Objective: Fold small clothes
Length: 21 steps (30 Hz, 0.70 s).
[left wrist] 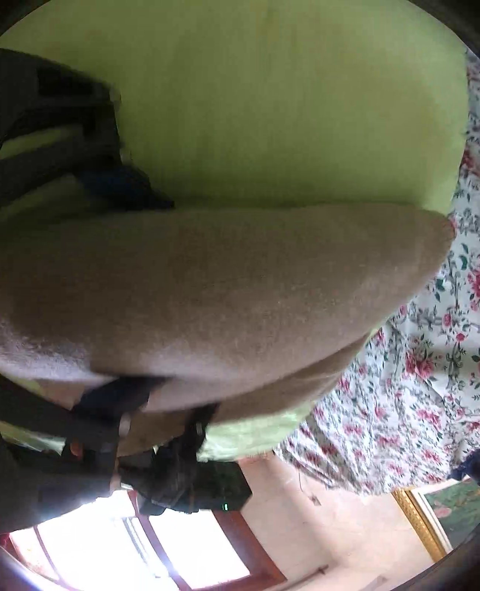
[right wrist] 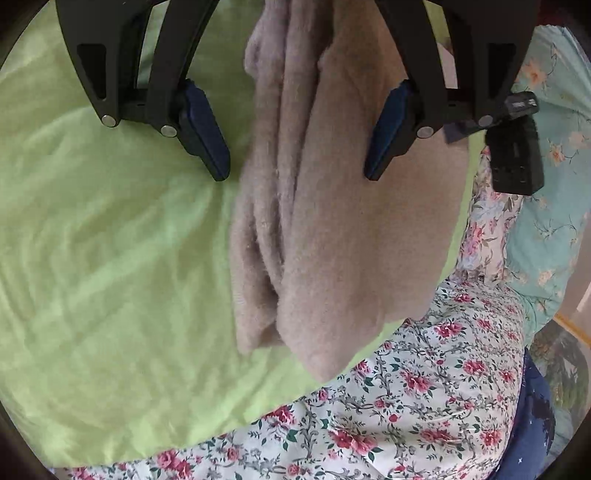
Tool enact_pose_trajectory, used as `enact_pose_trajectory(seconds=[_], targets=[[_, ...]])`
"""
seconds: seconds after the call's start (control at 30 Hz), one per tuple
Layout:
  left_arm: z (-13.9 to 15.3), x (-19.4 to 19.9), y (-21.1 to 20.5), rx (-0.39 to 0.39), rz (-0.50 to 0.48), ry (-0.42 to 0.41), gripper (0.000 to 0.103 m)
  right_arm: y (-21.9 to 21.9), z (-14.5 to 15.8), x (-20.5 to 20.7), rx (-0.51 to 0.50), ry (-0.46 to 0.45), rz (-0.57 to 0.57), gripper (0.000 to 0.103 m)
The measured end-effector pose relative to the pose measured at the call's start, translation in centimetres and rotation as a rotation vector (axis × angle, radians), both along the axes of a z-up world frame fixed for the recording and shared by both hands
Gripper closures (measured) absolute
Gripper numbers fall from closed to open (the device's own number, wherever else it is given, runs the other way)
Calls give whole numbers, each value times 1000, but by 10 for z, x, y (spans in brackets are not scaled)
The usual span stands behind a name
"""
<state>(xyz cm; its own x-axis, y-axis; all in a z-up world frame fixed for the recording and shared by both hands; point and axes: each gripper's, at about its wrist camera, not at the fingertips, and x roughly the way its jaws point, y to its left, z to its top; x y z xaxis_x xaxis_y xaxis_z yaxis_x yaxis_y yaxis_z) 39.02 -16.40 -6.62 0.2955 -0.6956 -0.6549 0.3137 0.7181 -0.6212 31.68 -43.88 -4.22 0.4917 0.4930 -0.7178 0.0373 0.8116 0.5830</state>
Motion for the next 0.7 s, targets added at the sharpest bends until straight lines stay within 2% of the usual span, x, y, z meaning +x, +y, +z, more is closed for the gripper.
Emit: enact_pose_trajectory(seconds=[0.03,0.1,0.27,0.4,0.57,0.7], targets=[[1,0,-1,12,1,-10,40,2,-4,1,37,14,9,61],[10,-6,-2,31,-8,-58,47,5,-1,-1,44,11,2,71],[46,-46,22,38,-10,-145,51,35,30,-23,31,-44,35,74],[71,-99,77,41,16,-194,51,77,48,-48,63,-84,103,74],[76,-155,145,63,67,-195,51,154,49,-80,112,-110,221,74],[65,-185,180,83,103,-192,51,195,37,-93,135,-96,290,74]])
